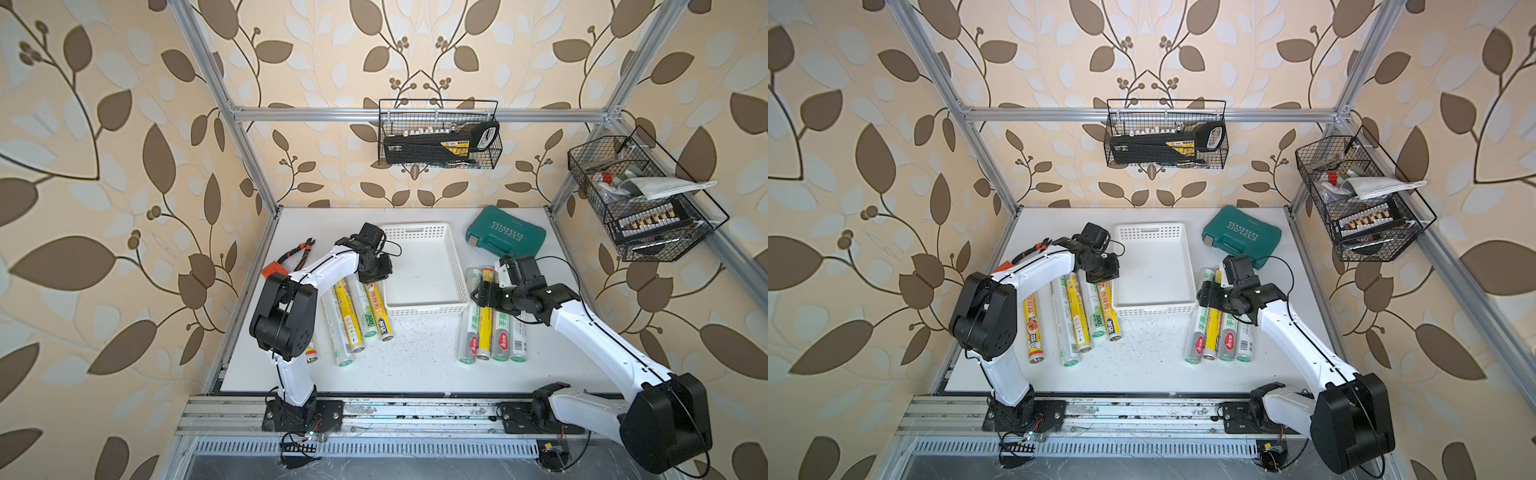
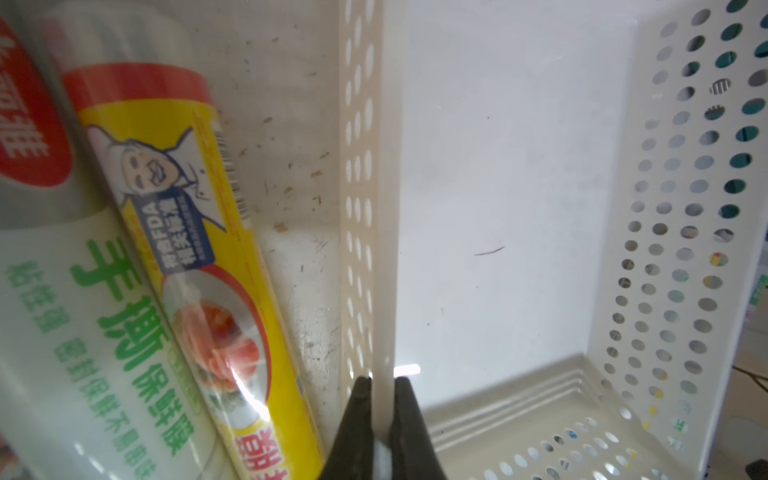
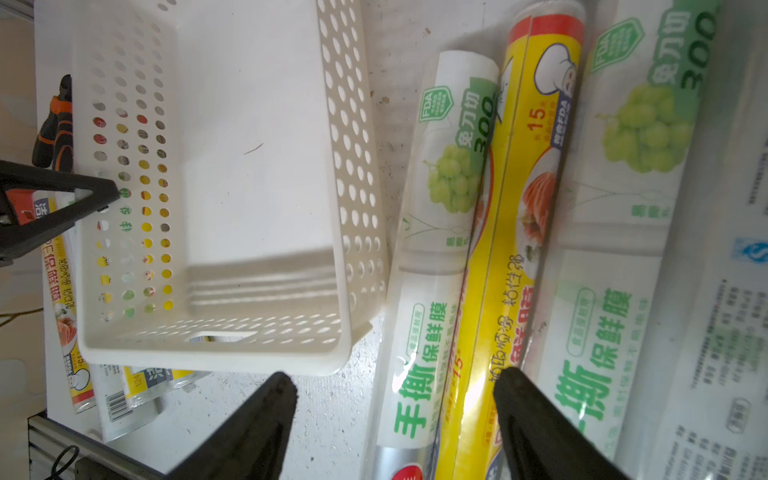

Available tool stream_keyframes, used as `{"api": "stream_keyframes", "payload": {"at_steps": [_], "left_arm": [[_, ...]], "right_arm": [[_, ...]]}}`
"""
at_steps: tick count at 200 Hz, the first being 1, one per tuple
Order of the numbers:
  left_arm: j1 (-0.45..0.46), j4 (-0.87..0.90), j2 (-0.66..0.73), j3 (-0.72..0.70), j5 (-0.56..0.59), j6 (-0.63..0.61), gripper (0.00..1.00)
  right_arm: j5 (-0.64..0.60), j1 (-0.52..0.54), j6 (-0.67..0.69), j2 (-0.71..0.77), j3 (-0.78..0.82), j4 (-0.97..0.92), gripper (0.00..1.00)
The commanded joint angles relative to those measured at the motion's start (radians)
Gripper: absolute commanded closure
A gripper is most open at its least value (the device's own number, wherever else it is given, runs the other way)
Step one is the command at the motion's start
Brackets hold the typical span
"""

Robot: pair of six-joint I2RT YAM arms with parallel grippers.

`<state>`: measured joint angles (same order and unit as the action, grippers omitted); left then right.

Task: Put the plastic wrap into the basket
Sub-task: Move the plastic wrap to the center of the board.

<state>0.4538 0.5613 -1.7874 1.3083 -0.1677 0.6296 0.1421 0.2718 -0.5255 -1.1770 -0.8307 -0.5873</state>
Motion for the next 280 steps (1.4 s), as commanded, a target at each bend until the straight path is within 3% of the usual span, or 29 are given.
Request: {"api": "stream_keyframes", "payload": {"at_steps": [1, 120, 238, 249, 261, 280], "left_arm": [[0.011, -0.005, 0.093, -0.034, -0.037, -0.002, 0.92], [0.057, -0.053, 0.195, -0.207, -0.066, -0.009, 0.92], [0.062, -0.034, 0.243, -0.257, -0.040, -0.057, 0.92], [0.062, -0.032, 0.247, -0.259, -0.039, -0.059, 0.87], [0.063, -0.032, 0.249, -0.259, -0.044, -0.061, 0.73], [0.063, -0.027, 0.254, -0.253, -0.045, -0.058, 0.66]], "right_arm": [[0.019, -0.004, 0.013, 0.019, 0.000, -0.027, 0.24], [0.042, -0.003, -0.020, -0.036, 0.025, 0.001, 0.33], [0.012, 0.041, -0.045, -0.129, 0.016, 0.010, 0.37], [0.006, 0.053, -0.049, -0.142, 0.013, 0.013, 0.38], [0.002, 0.061, -0.055, -0.154, 0.012, 0.019, 0.39], [-0.009, 0.068, -0.064, -0.169, 0.010, 0.023, 0.42]]}}
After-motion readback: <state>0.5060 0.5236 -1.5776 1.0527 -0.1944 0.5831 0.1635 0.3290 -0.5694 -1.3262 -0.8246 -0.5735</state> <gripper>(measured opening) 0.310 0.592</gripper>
